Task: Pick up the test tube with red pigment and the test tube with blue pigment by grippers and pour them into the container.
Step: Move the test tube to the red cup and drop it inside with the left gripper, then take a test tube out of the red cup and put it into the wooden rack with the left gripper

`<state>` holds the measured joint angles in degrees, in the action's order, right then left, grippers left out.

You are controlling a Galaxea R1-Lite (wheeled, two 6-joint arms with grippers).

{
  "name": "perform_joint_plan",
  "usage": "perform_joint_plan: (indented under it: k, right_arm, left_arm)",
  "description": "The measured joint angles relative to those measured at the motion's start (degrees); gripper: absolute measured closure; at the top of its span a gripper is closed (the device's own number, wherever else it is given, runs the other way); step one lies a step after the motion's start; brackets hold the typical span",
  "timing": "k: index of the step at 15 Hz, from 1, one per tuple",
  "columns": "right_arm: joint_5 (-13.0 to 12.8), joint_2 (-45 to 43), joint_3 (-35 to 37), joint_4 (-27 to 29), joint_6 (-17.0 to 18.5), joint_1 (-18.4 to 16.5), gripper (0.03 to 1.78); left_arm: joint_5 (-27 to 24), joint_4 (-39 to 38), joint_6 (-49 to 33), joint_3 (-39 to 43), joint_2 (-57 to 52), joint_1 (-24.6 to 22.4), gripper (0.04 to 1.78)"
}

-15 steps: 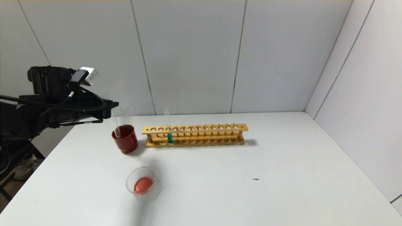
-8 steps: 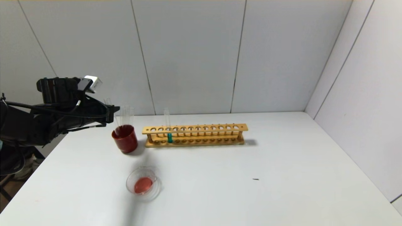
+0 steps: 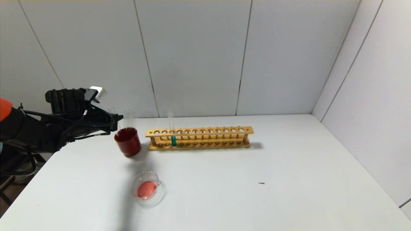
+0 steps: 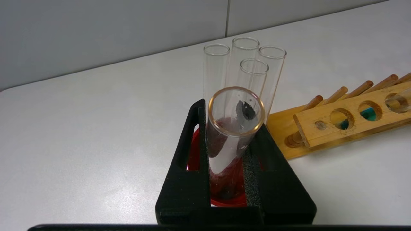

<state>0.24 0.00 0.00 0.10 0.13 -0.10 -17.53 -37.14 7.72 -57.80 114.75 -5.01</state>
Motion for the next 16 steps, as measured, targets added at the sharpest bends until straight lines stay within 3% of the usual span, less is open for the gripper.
perform_joint_plan:
  k: [3, 5, 7, 12, 16]
  right_arm:
    - [0.0, 0.0, 0.0, 0.0, 0.0, 0.0, 0.06]
    - [0.0, 0.0, 0.0, 0.0, 0.0, 0.0, 0.06]
    - [0.0, 0.0, 0.0, 0.0, 0.0, 0.0, 0.06]
    - [0.0, 0.0, 0.0, 0.0, 0.0, 0.0, 0.06]
    - [0.0, 0.0, 0.0, 0.0, 0.0, 0.0, 0.06]
  left_arm:
    - [0.0, -2.0, -0.1, 0.0, 1.0, -0.2, 1.46]
    - [0.0, -3.1, -0.1, 0.2, 1.3, -0.2, 1.34]
    - [0.0, -3.2, 0.2, 0.6, 1.2, -0.2, 1.11]
    - [0.0, -3.2, 0.3, 1.2, -0.9, -0.1, 0.32]
    - [-0.1, -1.5, 0.6, 3.0, -8.7, 1.5, 0.07]
